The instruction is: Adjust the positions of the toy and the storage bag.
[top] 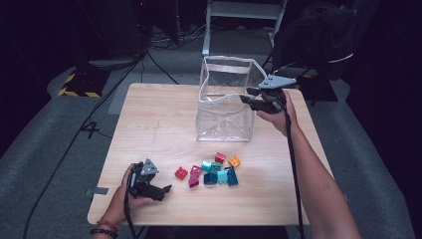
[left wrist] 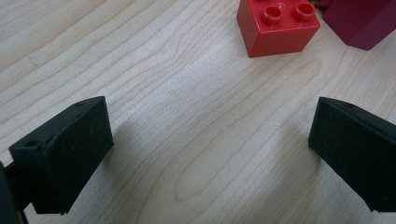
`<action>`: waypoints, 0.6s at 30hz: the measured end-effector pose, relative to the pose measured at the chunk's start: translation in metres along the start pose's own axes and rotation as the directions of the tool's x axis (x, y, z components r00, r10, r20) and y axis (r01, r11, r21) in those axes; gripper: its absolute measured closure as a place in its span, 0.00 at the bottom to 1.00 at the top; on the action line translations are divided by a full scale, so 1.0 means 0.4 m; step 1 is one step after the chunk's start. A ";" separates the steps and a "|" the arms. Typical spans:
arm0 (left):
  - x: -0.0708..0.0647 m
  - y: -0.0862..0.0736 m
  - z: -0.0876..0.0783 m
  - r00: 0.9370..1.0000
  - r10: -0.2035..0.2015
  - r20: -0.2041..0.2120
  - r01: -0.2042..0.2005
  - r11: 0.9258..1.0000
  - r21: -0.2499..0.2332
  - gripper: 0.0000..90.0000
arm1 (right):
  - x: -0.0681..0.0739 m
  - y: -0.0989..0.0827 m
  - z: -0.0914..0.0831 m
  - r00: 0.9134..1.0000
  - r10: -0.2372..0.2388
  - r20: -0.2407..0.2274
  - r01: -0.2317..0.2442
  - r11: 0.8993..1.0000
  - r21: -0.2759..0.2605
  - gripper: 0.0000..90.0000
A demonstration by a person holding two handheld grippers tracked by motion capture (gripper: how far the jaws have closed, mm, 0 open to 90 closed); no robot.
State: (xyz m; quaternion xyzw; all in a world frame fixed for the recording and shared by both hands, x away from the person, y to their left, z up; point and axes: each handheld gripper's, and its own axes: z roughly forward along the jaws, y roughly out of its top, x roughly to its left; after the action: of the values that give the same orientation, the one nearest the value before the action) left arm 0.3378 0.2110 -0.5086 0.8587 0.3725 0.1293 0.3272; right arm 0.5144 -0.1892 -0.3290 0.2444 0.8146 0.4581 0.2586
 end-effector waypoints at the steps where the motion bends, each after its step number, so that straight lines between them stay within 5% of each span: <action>1: 0.000 0.000 0.000 1.000 0.000 0.000 0.000 1.000 0.000 0.00 | -0.001 0.000 -0.002 1.000 -0.008 0.004 0.008 1.000 0.001 0.77; 8: 0.000 0.000 0.000 1.000 0.001 0.001 -0.001 1.000 0.000 0.00 | -0.007 0.000 -0.027 0.999 -0.042 -0.030 0.042 0.999 -0.001 0.98; 18: 0.000 0.000 0.000 1.000 0.000 0.000 0.000 1.000 0.000 0.00 | 0.020 -0.014 -0.084 0.994 -0.087 -0.069 0.087 0.996 0.001 0.99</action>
State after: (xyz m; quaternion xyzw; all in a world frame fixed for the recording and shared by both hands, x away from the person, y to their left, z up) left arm 0.3378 0.2110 -0.5086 0.8587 0.3727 0.1293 0.3272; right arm 0.4860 -0.2075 -0.3204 0.1931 0.8338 0.4530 0.2496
